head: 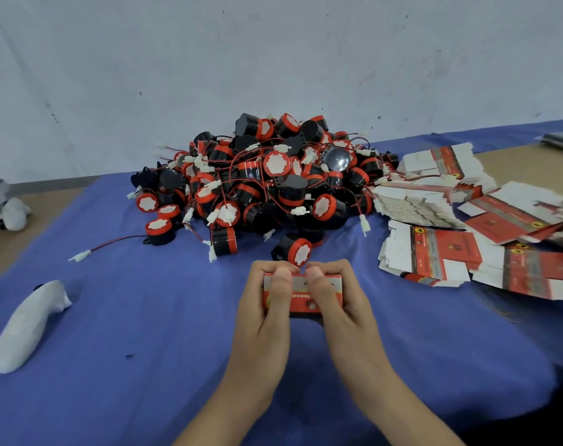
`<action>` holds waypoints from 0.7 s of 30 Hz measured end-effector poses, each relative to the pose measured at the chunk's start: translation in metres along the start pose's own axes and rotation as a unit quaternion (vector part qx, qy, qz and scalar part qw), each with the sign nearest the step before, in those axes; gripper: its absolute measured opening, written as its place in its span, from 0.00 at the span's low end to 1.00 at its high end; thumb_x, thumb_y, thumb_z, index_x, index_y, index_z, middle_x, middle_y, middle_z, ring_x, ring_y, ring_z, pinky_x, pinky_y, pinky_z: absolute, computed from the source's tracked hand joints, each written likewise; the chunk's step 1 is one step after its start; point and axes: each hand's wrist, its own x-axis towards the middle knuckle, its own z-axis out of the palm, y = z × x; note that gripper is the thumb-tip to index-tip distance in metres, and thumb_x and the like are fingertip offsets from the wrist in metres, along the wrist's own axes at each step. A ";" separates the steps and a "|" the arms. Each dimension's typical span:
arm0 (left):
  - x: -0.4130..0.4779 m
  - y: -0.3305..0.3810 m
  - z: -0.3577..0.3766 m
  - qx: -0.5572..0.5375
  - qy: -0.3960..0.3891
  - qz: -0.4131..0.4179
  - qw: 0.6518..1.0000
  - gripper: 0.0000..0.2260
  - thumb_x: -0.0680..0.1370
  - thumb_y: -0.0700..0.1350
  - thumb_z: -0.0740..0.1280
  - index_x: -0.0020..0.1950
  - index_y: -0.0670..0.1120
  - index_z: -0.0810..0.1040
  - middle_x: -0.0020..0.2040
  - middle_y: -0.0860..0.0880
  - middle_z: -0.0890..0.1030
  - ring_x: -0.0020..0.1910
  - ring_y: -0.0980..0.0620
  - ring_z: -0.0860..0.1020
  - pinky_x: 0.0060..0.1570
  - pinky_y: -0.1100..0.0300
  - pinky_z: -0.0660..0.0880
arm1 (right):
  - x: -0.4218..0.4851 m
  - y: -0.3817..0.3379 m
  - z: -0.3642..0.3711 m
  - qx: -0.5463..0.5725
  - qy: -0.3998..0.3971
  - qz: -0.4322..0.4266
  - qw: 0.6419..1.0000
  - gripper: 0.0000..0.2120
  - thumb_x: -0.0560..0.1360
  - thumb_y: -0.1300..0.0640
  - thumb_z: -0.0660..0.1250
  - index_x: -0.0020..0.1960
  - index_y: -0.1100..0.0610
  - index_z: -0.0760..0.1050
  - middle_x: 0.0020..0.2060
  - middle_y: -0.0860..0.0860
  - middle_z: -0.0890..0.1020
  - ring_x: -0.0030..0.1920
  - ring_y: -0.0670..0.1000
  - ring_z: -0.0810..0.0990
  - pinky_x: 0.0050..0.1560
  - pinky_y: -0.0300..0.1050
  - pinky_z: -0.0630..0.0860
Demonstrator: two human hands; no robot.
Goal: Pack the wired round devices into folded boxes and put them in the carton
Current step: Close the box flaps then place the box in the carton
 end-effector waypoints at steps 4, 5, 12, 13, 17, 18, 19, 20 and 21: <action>0.002 0.009 0.010 -0.068 0.042 -0.036 0.996 0.13 0.82 0.59 0.58 0.50 0.54 0.79 0.46 0.52 0.84 0.47 0.53 0.83 0.47 0.60 0.79 | 0.004 -0.009 0.002 0.031 0.024 0.000 0.999 0.13 0.81 0.44 0.64 0.55 0.54 0.76 0.52 0.55 0.82 0.52 0.56 0.82 0.55 0.51 0.81; 0.000 0.010 0.013 -0.093 0.049 -0.057 0.993 0.14 0.80 0.60 0.59 0.50 0.54 0.80 0.48 0.51 0.84 0.49 0.51 0.83 0.51 0.55 0.79 | 0.003 -0.010 0.002 0.045 0.031 0.005 0.998 0.12 0.81 0.44 0.65 0.54 0.53 0.77 0.52 0.55 0.82 0.51 0.54 0.83 0.54 0.49 0.81; -0.011 0.043 0.025 -0.133 -0.065 -0.087 0.985 0.13 0.77 0.60 0.66 0.53 0.53 0.83 0.60 0.52 0.83 0.59 0.48 0.81 0.64 0.47 0.76 | -0.019 -0.057 -0.024 0.076 0.088 -0.033 0.993 0.09 0.75 0.49 0.68 0.42 0.55 0.79 0.37 0.47 0.82 0.38 0.42 0.81 0.39 0.33 0.77; -0.011 0.053 0.030 -0.109 -0.102 -0.083 0.985 0.13 0.75 0.61 0.66 0.51 0.56 0.83 0.56 0.54 0.84 0.57 0.51 0.82 0.62 0.49 0.77 | -0.023 -0.069 -0.035 0.053 0.104 -0.050 0.992 0.10 0.75 0.50 0.67 0.42 0.56 0.79 0.36 0.45 0.82 0.37 0.40 0.80 0.38 0.32 0.75; -0.014 0.102 0.060 -0.104 -0.227 -0.063 0.966 0.12 0.73 0.61 0.69 0.52 0.58 0.83 0.48 0.55 0.85 0.49 0.55 0.83 0.50 0.58 0.81 | -0.048 -0.128 -0.079 -0.092 0.146 -0.111 0.979 0.11 0.77 0.39 0.69 0.49 0.47 0.81 0.47 0.46 0.83 0.47 0.45 0.83 0.45 0.38 0.77; -0.016 0.116 0.071 -0.110 -0.236 -0.053 0.964 0.12 0.74 0.60 0.69 0.54 0.56 0.83 0.49 0.54 0.85 0.50 0.55 0.84 0.51 0.56 0.81 | -0.054 -0.141 -0.090 -0.100 0.161 -0.138 0.972 0.11 0.76 0.38 0.69 0.50 0.44 0.80 0.49 0.46 0.83 0.49 0.44 0.83 0.45 0.36 0.77; -0.018 0.129 0.084 -0.123 -0.239 -0.041 0.962 0.12 0.76 0.58 0.70 0.55 0.55 0.83 0.51 0.53 0.86 0.52 0.53 0.84 0.55 0.54 0.81 | -0.060 -0.154 -0.099 -0.088 0.185 -0.163 0.965 0.11 0.75 0.37 0.68 0.52 0.42 0.79 0.52 0.45 0.83 0.51 0.43 0.83 0.45 0.35 0.78; -0.019 0.141 0.099 -0.134 -0.236 -0.034 0.962 0.12 0.78 0.57 0.70 0.57 0.53 0.83 0.53 0.51 0.86 0.54 0.51 0.83 0.57 0.52 0.80 | -0.064 -0.166 -0.106 -0.061 0.216 -0.183 0.957 0.13 0.73 0.37 0.68 0.55 0.40 0.78 0.54 0.44 0.83 0.53 0.43 0.83 0.46 0.35 0.79; -0.022 0.154 0.117 -0.146 -0.232 -0.031 0.961 0.12 0.79 0.56 0.69 0.58 0.52 0.82 0.54 0.49 0.85 0.55 0.49 0.83 0.57 0.51 0.80 | -0.069 -0.176 -0.113 -0.026 0.245 -0.185 0.951 0.17 0.72 0.37 0.69 0.59 0.38 0.76 0.57 0.44 0.83 0.55 0.43 0.84 0.47 0.37 0.81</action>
